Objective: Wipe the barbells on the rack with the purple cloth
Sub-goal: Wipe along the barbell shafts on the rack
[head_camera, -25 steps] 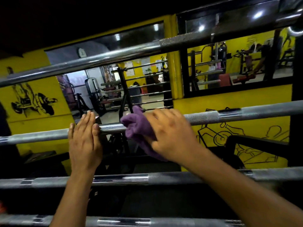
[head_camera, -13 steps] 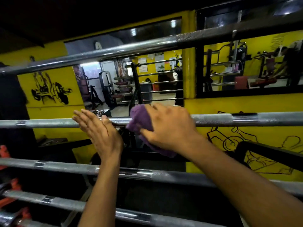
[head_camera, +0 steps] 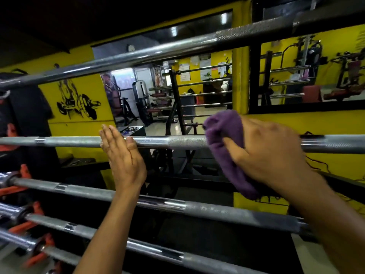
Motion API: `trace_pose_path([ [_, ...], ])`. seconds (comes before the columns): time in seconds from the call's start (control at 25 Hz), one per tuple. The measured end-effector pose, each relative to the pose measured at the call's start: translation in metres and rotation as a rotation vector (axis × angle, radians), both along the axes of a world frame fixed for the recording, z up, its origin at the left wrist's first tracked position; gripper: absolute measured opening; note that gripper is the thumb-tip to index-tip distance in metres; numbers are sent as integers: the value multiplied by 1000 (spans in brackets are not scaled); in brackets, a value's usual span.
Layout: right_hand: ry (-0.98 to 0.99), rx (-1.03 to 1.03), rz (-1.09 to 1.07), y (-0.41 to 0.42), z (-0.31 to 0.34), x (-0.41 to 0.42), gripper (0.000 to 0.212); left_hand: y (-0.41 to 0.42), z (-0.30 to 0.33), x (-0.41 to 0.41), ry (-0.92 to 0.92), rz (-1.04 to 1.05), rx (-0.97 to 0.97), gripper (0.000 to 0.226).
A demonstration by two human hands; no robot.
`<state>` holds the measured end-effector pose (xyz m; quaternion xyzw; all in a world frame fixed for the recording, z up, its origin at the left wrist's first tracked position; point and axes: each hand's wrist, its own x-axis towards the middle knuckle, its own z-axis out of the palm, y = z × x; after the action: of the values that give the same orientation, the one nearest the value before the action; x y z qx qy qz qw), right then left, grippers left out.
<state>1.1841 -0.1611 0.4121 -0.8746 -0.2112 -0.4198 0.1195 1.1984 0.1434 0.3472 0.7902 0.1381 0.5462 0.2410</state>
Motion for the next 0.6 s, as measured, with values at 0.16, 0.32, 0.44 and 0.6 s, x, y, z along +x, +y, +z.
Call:
trace_pose_path([
  [0.16,59,-180,164,72,0,2,54,7,-2,-13,40,-86,58,64],
  [0.32,157,-45,275,65,10,7,50,95,12,-29,22,64,55,65],
  [0.44,70,-231,190,100,10,5,52,161,31,-21,158,103,30,69],
  [0.6,110,-271,183,196,14,12,66,177,21,-6,129,38,73,65],
])
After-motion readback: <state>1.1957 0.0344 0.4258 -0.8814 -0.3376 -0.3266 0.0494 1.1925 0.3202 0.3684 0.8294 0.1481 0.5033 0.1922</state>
